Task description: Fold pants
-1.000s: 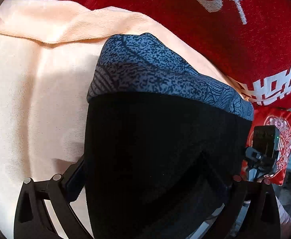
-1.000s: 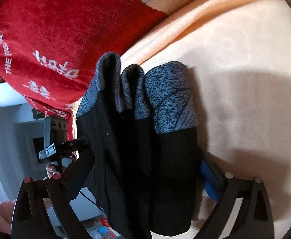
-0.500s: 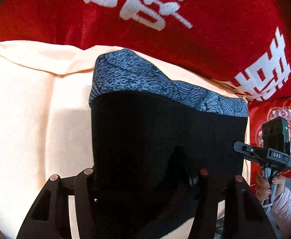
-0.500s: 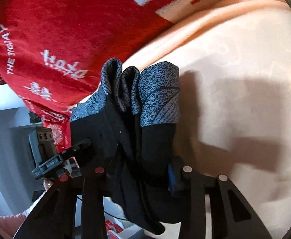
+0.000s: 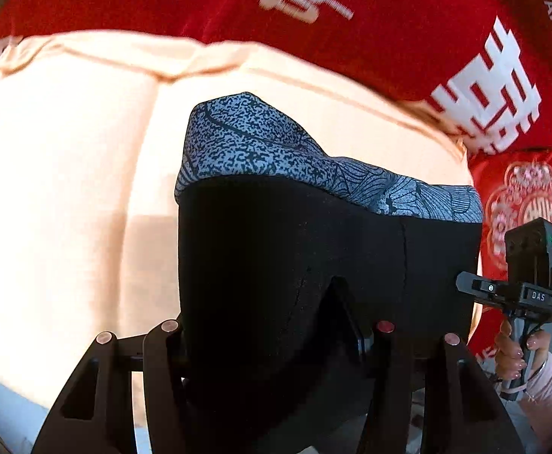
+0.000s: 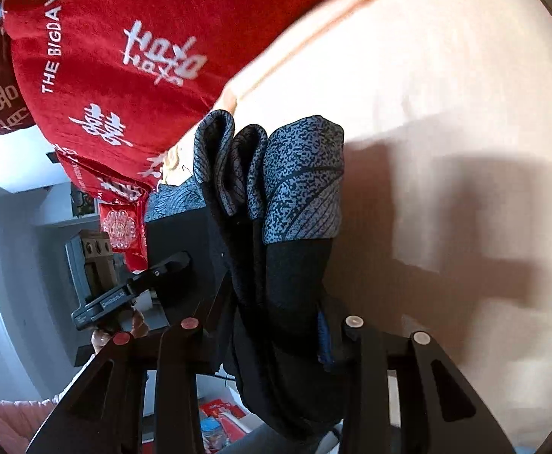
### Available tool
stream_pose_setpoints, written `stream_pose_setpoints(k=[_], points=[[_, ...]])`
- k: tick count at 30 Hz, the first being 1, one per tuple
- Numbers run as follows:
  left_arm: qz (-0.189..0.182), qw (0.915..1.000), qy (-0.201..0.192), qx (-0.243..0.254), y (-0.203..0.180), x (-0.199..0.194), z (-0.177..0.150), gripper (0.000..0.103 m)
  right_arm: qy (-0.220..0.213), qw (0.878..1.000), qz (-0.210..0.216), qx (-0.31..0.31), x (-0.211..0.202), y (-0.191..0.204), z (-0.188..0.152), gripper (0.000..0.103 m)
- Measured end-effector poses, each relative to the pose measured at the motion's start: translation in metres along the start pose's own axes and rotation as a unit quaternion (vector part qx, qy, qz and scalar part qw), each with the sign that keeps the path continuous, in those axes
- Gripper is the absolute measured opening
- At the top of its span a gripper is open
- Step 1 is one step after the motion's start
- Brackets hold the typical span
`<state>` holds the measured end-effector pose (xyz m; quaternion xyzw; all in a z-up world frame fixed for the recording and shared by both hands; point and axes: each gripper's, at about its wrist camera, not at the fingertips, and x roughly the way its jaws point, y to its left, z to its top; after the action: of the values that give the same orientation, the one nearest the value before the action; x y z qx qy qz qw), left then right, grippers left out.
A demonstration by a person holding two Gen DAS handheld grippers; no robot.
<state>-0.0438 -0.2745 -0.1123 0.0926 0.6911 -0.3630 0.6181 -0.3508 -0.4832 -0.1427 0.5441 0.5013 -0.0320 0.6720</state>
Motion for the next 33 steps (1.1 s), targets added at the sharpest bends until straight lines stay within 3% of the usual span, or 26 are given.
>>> stream_pose_setpoints(k=[4,5,7,8,11,18,23,25,29,32,33], points=[[-0.004,0.9999,0.013,0.006,0.022,0.014,-0.018,0.062,-0.009,1.0,-0.014,0.018,0.022,-0.018,-0.022,0.041],[-0.002,0.9999,0.012,0.004,0.027,0.017,-0.02,0.067,-0.015,0.999,-0.028,0.017,0.025,-0.024,-0.025,0.043],[0.011,0.9999,-0.001,0.003,0.039,0.021,-0.023,0.089,-0.03,0.998,-0.031,0.037,0.025,-0.038,-0.026,0.05],[0.022,0.9997,-0.008,-0.001,0.043,0.023,-0.022,0.092,-0.034,0.998,-0.029,0.05,0.026,-0.041,-0.026,0.052],[0.01,0.9998,-0.004,-0.014,0.049,0.026,-0.021,0.093,-0.044,0.996,-0.059,0.052,0.025,-0.033,-0.028,0.058],[0.094,0.9946,-0.03,0.03,0.037,-0.008,-0.037,0.093,-0.083,0.979,-0.186,0.023,0.002,0.005,-0.053,0.077],[0.138,0.9881,-0.038,0.057,0.023,-0.034,-0.063,0.093,-0.108,0.964,-0.241,0.042,-0.015,0.014,-0.078,0.081],[0.152,0.9854,-0.035,0.068,0.016,-0.041,-0.075,0.093,-0.117,0.959,-0.254,0.05,-0.02,0.017,-0.09,0.087],[0.154,0.9846,-0.033,0.076,0.001,-0.056,-0.094,0.094,-0.14,0.944,-0.294,0.045,-0.03,0.03,-0.116,0.103],[0.146,0.9855,-0.024,0.084,-0.01,-0.063,-0.104,0.096,-0.157,0.932,-0.327,0.02,-0.033,0.048,-0.132,0.103],[0.148,0.9847,-0.02,0.089,-0.014,-0.065,-0.107,0.103,-0.159,0.928,-0.336,0.013,-0.033,0.053,-0.136,0.103]])
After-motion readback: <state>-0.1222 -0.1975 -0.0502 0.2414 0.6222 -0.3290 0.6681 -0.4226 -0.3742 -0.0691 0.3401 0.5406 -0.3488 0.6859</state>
